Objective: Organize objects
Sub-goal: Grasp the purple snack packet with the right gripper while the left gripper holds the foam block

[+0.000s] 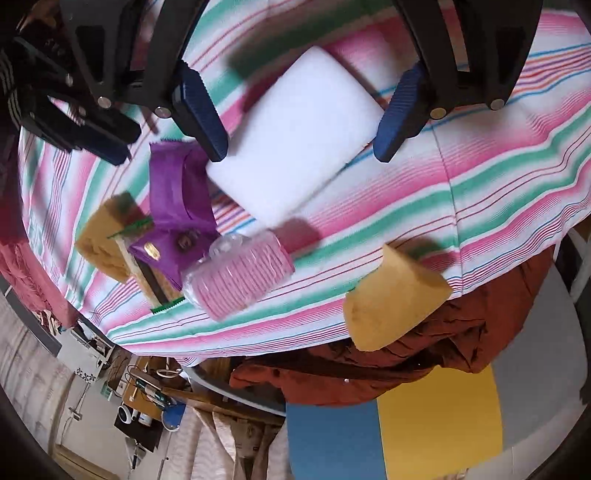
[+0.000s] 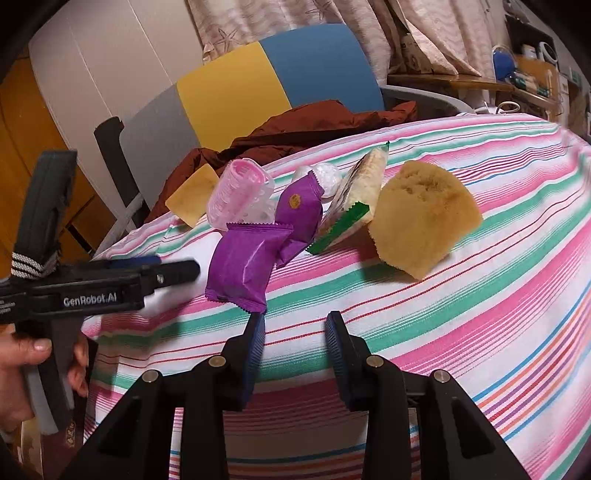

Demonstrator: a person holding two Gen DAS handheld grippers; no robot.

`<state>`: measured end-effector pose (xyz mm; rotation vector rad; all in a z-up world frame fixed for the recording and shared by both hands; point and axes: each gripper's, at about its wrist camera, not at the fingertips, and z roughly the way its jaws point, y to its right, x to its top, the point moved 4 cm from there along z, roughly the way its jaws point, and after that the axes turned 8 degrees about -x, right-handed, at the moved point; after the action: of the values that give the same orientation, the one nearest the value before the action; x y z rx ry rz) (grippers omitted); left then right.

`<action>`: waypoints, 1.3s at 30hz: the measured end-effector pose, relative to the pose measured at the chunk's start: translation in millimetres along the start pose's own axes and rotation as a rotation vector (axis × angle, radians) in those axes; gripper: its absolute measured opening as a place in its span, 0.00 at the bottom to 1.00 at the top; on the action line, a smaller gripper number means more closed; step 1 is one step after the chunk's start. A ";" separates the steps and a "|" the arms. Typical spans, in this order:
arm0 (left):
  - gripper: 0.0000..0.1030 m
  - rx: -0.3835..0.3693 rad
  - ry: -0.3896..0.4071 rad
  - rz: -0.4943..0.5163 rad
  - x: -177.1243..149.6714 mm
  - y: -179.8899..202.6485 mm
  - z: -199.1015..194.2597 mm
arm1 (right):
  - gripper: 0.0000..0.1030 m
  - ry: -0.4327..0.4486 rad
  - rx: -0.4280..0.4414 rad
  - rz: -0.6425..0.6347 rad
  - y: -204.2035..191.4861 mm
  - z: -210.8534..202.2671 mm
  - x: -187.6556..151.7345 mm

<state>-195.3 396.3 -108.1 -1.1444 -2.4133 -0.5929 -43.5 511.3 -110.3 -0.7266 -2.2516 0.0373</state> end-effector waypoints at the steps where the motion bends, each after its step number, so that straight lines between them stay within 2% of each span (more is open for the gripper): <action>1: 0.80 -0.025 -0.025 -0.004 -5.7 2.1 -0.3 | 0.35 0.000 0.004 0.005 0.6 0.0 0.0; 6: 0.80 -0.043 -0.074 0.069 -30.7 20.2 -11.8 | 0.35 0.005 0.021 0.029 4.1 -0.8 0.2; 8: 0.80 0.032 -0.044 0.089 -30.4 24.6 -16.6 | 0.35 0.007 0.021 0.034 4.9 -1.0 0.0; 9: 0.80 0.099 -0.010 0.083 -27.9 23.6 -19.2 | 0.35 0.007 0.021 0.034 4.9 -0.9 -0.1; 11: 0.80 0.167 0.037 0.053 -23.2 19.8 -19.9 | 0.35 0.007 0.017 0.031 4.8 -0.9 -0.2; 12: 0.80 0.174 0.050 0.031 -22.0 17.9 -18.8 | 0.35 0.008 0.015 0.029 4.7 -0.9 -0.2; 15: 0.79 0.130 0.063 -0.054 -22.8 11.9 -9.9 | 0.35 0.009 0.010 0.029 5.6 -0.6 -0.1; 17: 0.73 0.110 0.071 -0.082 -26.9 10.1 -4.2 | 0.35 0.011 0.009 0.031 5.9 -1.0 -0.4; 18: 0.66 0.067 0.098 -0.108 -29.6 9.1 -5.2 | 0.35 0.011 0.008 0.031 5.7 -1.1 -0.4; 19: 0.64 0.058 0.110 -0.128 -34.8 9.0 -7.0 | 0.35 0.012 0.007 0.031 5.7 -1.0 -0.4; 22: 0.60 0.079 0.137 -0.165 -37.6 10.8 -7.4 | 0.35 0.014 0.004 0.030 6.1 -1.0 -0.4; 29: 0.58 0.176 0.188 -0.124 -55.2 31.0 -17.5 | 0.35 0.016 -0.002 0.026 5.9 -1.6 -1.5; 31: 0.58 0.225 0.204 -0.125 -64.6 33.3 -24.9 | 0.35 0.014 -0.011 0.019 4.9 -1.7 -1.6; 32: 0.58 0.231 0.205 -0.129 -65.4 32.4 -25.2 | 0.36 0.014 -0.015 0.016 4.6 -1.8 -1.3; 34: 0.58 0.242 0.213 -0.146 -72.1 31.4 -29.7 | 0.46 0.014 -0.016 0.009 3.6 -2.8 -0.3; 36: 0.58 0.242 0.224 -0.178 -77.2 27.1 -32.9 | 0.62 0.018 -0.034 -0.003 0.6 -5.8 2.3; 39: 0.58 0.240 0.236 -0.211 -77.1 21.8 -33.3 | 0.63 0.057 -0.040 -0.010 -8.6 -13.8 13.2</action>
<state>-127.3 343.1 -116.3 -0.6869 -2.3372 -0.4576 -45.7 508.3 -89.7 -0.7289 -2.2067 -0.0330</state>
